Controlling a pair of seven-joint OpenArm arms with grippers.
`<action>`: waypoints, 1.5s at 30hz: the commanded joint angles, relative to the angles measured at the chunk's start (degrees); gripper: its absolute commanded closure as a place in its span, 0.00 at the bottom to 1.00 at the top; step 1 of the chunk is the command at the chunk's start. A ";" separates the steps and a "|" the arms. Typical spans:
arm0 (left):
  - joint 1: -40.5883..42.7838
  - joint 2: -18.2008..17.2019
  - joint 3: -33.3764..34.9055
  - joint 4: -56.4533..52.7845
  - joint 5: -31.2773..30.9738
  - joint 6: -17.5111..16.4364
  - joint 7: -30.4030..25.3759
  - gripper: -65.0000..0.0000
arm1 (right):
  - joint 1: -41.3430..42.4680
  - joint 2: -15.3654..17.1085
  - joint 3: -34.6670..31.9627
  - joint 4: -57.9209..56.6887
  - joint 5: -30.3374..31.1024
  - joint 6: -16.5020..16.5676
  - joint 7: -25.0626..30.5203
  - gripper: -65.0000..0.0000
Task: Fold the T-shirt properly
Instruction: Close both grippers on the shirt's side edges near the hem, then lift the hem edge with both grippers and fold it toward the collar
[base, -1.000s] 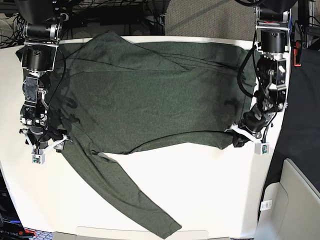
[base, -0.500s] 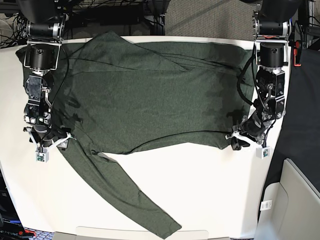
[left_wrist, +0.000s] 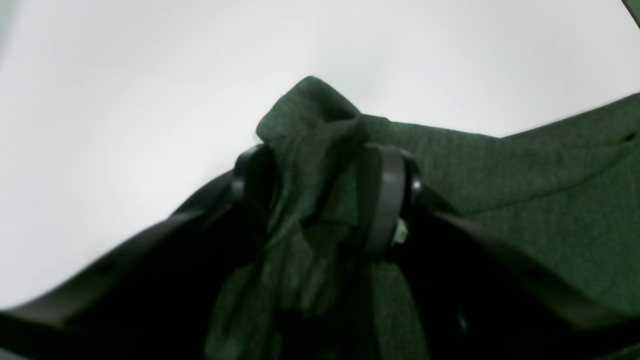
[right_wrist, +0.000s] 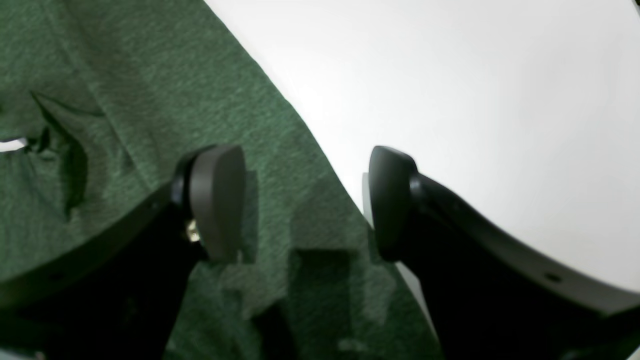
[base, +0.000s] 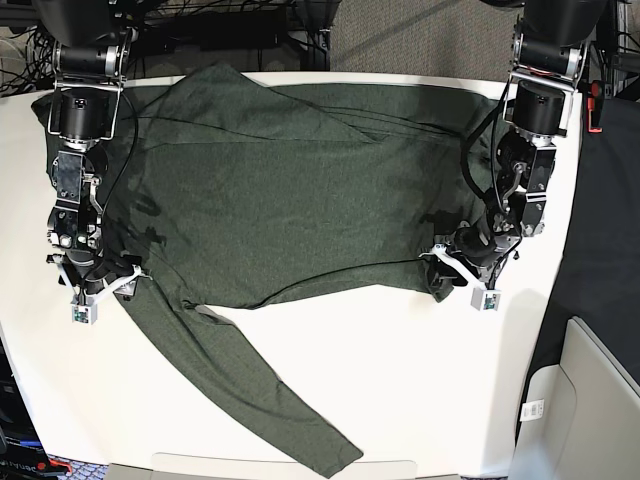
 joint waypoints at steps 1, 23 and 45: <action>-1.11 -0.68 0.29 0.65 -0.55 -0.22 -0.63 0.60 | 1.63 1.03 0.48 1.37 0.25 -0.02 1.40 0.39; 4.52 -2.79 -7.18 11.64 1.91 -0.39 -0.19 1.00 | 1.81 1.12 0.39 -0.39 0.17 -0.02 1.40 0.39; 5.31 -2.79 -7.18 12.87 1.91 -0.39 -0.19 1.00 | 2.60 -0.72 0.66 -7.07 4.21 -0.02 1.40 0.89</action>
